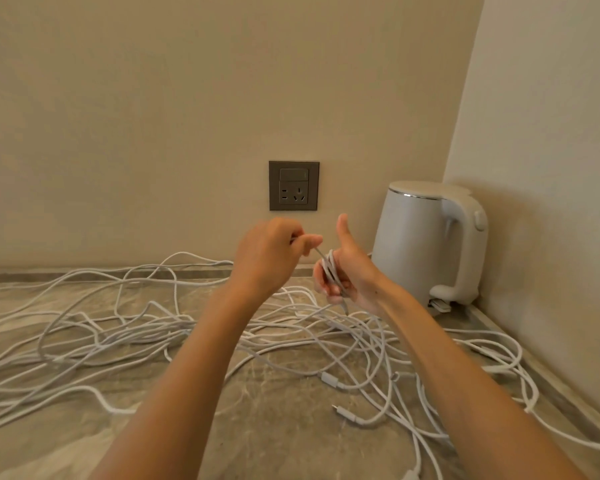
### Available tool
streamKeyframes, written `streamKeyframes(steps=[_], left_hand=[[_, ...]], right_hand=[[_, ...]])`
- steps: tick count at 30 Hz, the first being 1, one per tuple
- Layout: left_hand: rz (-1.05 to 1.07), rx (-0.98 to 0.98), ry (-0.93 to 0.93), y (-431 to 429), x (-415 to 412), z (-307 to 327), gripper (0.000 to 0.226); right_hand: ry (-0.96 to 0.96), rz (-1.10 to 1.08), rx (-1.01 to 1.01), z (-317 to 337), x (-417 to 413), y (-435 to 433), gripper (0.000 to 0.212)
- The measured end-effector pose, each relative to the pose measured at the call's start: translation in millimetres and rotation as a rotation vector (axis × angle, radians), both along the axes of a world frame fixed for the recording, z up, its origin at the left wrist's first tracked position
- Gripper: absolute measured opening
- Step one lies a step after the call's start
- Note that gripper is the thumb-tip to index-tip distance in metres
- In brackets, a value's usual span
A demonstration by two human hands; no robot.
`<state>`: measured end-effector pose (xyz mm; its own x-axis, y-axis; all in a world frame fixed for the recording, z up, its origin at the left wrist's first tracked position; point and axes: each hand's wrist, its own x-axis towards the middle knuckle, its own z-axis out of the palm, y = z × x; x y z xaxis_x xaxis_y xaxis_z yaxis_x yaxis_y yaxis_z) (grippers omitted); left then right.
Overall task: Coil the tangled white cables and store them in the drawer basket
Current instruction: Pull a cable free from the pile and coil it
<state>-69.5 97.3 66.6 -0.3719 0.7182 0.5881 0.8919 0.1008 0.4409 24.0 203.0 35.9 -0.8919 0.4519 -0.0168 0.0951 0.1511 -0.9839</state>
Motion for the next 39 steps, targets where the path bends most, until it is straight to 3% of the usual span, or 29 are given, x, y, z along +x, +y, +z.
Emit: streamKeyframes(steps=[4, 14, 18, 20, 24, 33, 36, 39], left_hand=[[0.013, 0.063, -0.023, -1, -4, -2, 0.029], [-0.117, -0.081, -0.188, 12, -1, -15, 0.041], [-0.197, -0.191, -0.238, 15, 5, -21, 0.029], [-0.193, -0.290, -0.228, 16, 7, -24, 0.030], [-0.220, -0.457, -0.184, 17, 13, -26, 0.030], [-0.311, -0.737, -0.113, 10, 22, -20, 0.023], [-0.339, -0.736, -0.082, 8, 25, -17, 0.024], [-0.353, -0.703, -0.038, 8, 24, -14, 0.020]], right_hand=[[0.014, 0.198, -0.174, 4, 4, -4, 0.091], [0.460, 0.698, -0.919, 5, 2, 9, 0.094], [0.623, 0.671, -1.143, 0, 3, 11, 0.087], [0.700, 0.503, -1.223, 3, 6, 10, 0.083], [0.795, 0.129, -1.205, 11, 11, 7, 0.080], [0.830, -0.182, -1.120, 11, 10, 3, 0.062], [0.758, -0.279, -0.930, 11, 7, 1, 0.062], [0.636, -0.355, -0.601, 9, 4, -1, 0.068]])
